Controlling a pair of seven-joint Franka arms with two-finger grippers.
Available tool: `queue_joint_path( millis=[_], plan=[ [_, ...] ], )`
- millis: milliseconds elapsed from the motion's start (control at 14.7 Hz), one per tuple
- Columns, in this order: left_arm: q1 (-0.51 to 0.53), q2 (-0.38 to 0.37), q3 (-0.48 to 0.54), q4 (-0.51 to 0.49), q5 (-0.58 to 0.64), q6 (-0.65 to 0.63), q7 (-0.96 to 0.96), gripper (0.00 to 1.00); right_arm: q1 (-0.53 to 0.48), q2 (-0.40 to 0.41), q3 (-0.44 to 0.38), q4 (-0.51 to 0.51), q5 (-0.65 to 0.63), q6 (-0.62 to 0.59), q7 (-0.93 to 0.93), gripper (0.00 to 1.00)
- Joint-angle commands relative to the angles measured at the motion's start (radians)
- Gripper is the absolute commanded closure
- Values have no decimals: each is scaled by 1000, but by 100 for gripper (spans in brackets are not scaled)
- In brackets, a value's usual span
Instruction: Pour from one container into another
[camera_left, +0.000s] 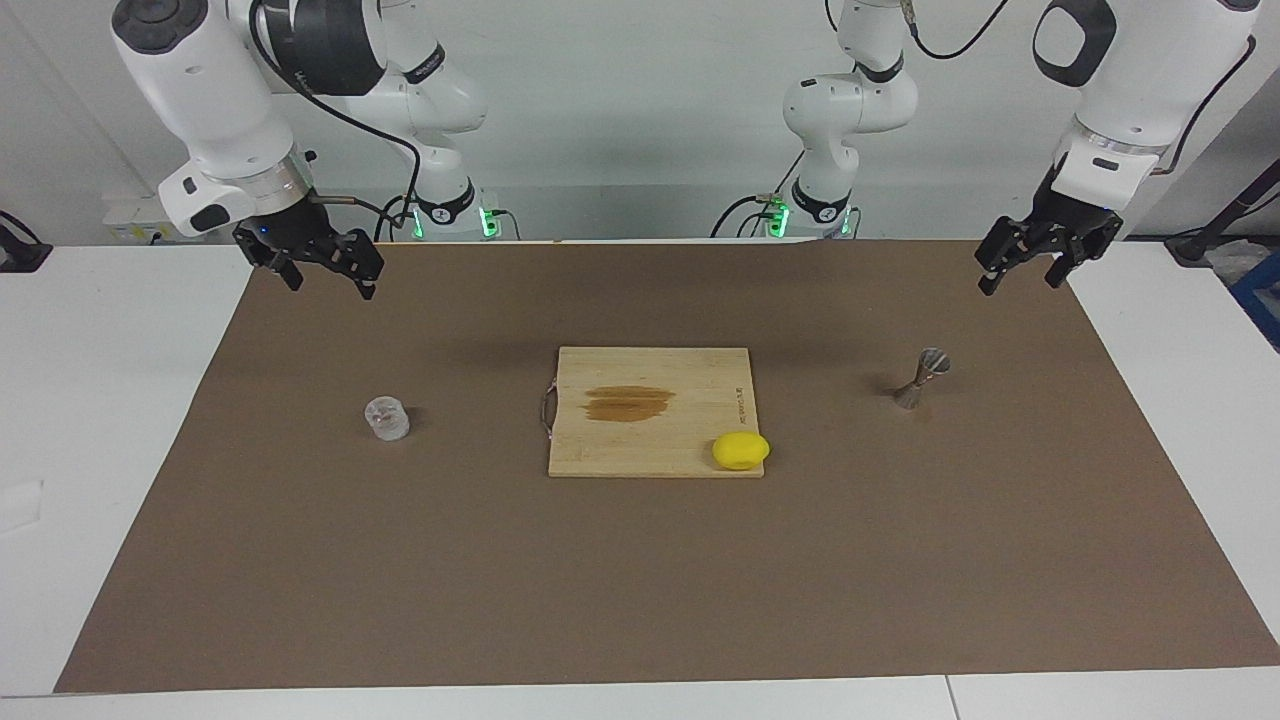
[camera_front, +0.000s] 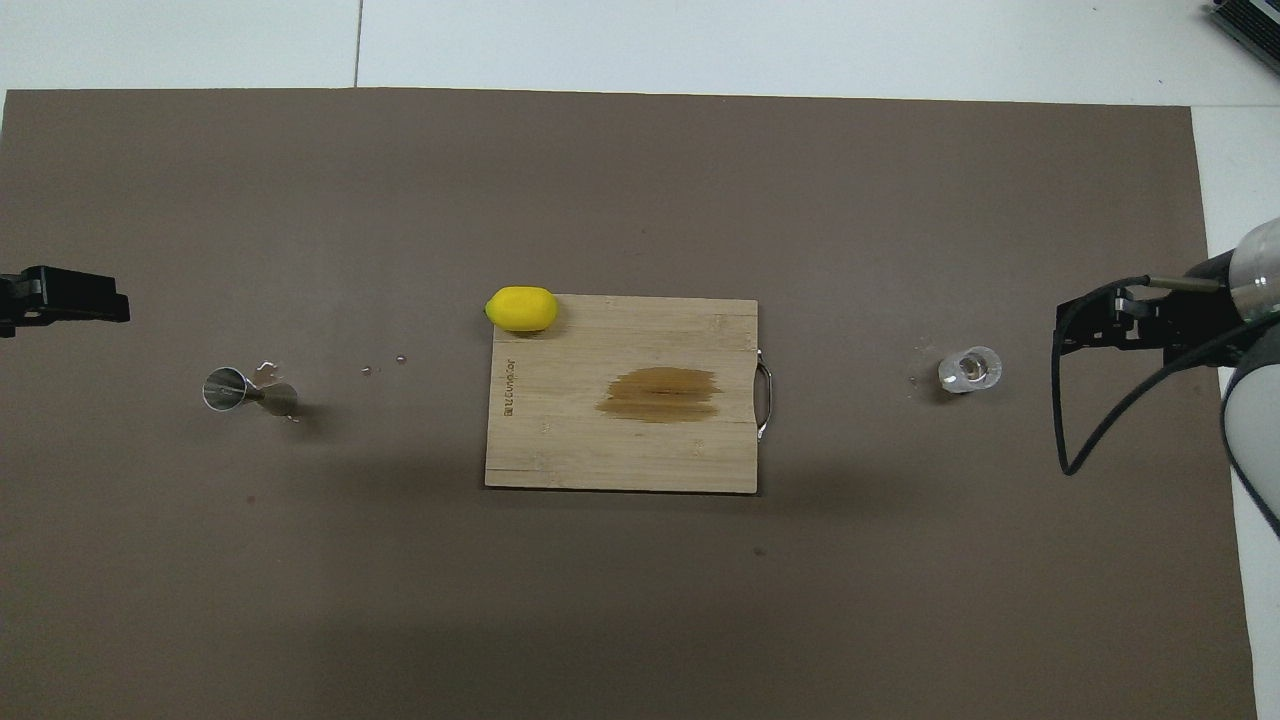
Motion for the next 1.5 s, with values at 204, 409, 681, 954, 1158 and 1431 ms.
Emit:
queue_joint_path(
  millis=[204, 409, 681, 954, 1158, 1431],
  plan=[
    [55, -24, -2, -142, 14, 193, -5, 0, -11, -22, 4, -21, 21, -5, 17, 0],
    [63, 19, -2, -158, 14, 279, -51, 0, -11, -22, 4, -22, 21, -5, 17, 0],
    [98, 42, -4, -233, 14, 486, -47, 0, -11, -22, 4, -22, 21, -5, 17, 0],
    [103, 68, -2, -230, 14, 585, -48, 0, -11, -22, 6, -22, 21, -5, 17, 0],
    [86, 74, -2, -244, 14, 534, -59, 0, -11, -22, 6, -22, 23, -5, 17, 0],
    [68, 65, -10, -227, 14, 375, -49, 0, -11, -22, 4, -22, 21, -5, 17, 0]
  ],
)
